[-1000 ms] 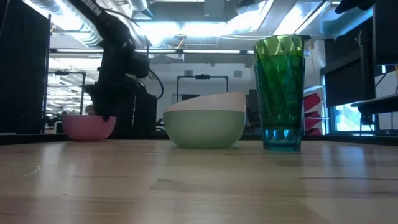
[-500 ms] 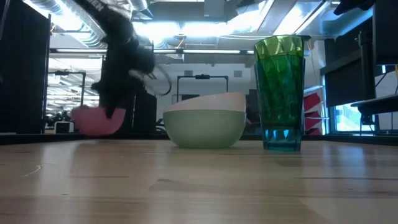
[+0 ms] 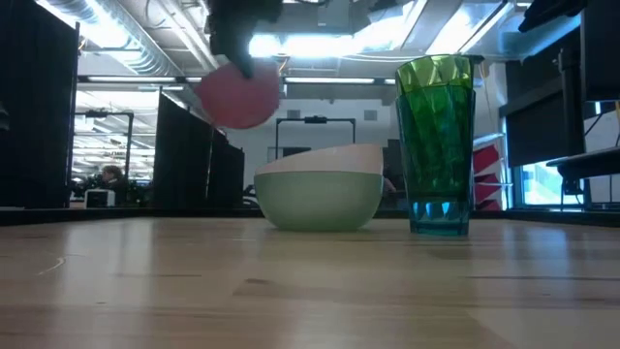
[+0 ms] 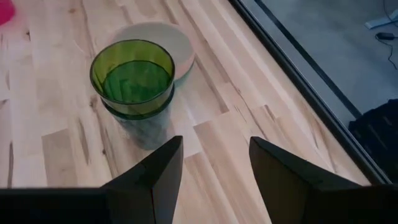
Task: Nest bowls inside each other
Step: Stack the pink bowl on top of the light orange bowl
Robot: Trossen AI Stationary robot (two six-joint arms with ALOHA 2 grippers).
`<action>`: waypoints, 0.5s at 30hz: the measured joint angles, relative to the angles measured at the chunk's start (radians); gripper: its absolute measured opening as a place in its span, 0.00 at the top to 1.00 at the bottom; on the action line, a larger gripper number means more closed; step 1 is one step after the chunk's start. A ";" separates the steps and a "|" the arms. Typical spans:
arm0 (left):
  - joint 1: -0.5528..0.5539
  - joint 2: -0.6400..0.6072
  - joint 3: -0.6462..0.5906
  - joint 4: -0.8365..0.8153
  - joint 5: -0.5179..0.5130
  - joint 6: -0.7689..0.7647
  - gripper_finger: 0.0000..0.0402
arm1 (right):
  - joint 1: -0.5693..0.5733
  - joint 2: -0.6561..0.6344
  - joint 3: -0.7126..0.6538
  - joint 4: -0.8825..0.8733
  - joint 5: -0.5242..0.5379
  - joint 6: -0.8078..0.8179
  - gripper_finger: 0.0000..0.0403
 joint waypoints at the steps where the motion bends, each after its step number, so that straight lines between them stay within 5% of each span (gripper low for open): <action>1: -0.013 0.016 0.012 0.013 -0.001 0.000 1.00 | 0.000 0.000 -0.006 0.002 -0.005 0.003 0.57; 15: -0.178 0.228 0.163 0.202 -0.009 0.029 1.00 | 0.000 0.000 -0.077 0.031 -0.074 0.043 0.57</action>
